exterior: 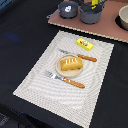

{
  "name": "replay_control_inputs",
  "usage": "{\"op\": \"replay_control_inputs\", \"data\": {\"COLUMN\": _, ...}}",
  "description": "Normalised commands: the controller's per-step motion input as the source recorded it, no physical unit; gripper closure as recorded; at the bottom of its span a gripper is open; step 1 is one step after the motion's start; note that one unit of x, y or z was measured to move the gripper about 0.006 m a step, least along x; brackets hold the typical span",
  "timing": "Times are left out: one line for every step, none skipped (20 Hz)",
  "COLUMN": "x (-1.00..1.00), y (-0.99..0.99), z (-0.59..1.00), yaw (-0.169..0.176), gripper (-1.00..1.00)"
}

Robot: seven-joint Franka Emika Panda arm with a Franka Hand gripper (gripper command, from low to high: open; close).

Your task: Interact with the objects in diverse but meaningful ways.

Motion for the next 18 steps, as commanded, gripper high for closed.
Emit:
{"op": "replay_control_inputs", "data": {"x": 0.13, "y": 0.3, "z": 0.0, "yaw": -0.014, "gripper": 1.0}}
{"op": "replay_control_inputs", "data": {"x": 0.18, "y": 0.37, "z": 0.0, "yaw": -0.011, "gripper": 1.0}}
{"op": "replay_control_inputs", "data": {"x": 0.21, "y": 0.42, "z": 0.0, "yaw": -0.005, "gripper": 1.0}}
{"op": "replay_control_inputs", "data": {"x": 0.27, "y": 0.48, "z": 0.06, "yaw": -0.005, "gripper": -1.0}}
{"op": "replay_control_inputs", "data": {"x": 0.39, "y": 0.55, "z": 0.13, "yaw": -0.021, "gripper": -1.0}}
{"op": "replay_control_inputs", "data": {"x": 0.4, "y": 0.56, "z": 0.18, "yaw": -0.035, "gripper": -1.0}}
{"op": "replay_control_inputs", "data": {"x": 0.36, "y": 0.53, "z": 0.19, "yaw": -0.034, "gripper": -1.0}}
{"op": "replay_control_inputs", "data": {"x": 0.37, "y": 0.55, "z": 0.19, "yaw": -0.031, "gripper": -1.0}}
{"op": "replay_control_inputs", "data": {"x": 0.37, "y": 0.55, "z": 0.2, "yaw": -0.023, "gripper": -1.0}}
{"op": "replay_control_inputs", "data": {"x": 0.35, "y": 0.55, "z": 0.21, "yaw": -0.018, "gripper": -1.0}}
{"op": "replay_control_inputs", "data": {"x": 0.33, "y": 0.53, "z": 0.23, "yaw": -0.017, "gripper": -1.0}}
{"op": "replay_control_inputs", "data": {"x": 0.33, "y": 0.54, "z": 0.26, "yaw": -0.016, "gripper": -1.0}}
{"op": "replay_control_inputs", "data": {"x": 0.35, "y": 0.53, "z": 0.36, "yaw": -0.016, "gripper": -1.0}}
{"op": "replay_control_inputs", "data": {"x": 0.37, "y": 0.45, "z": 0.53, "yaw": -0.014, "gripper": -1.0}}
{"op": "replay_control_inputs", "data": {"x": 0.37, "y": 0.37, "z": 0.66, "yaw": -0.031, "gripper": -1.0}}
{"op": "replay_control_inputs", "data": {"x": 0.36, "y": 0.22, "z": 0.83, "yaw": -0.066, "gripper": -1.0}}
{"op": "replay_control_inputs", "data": {"x": 0.4, "y": 0.08, "z": 0.97, "yaw": -0.095, "gripper": -1.0}}
{"op": "replay_control_inputs", "data": {"x": 0.45, "y": 0.0, "z": 1.0, "yaw": -0.121, "gripper": -1.0}}
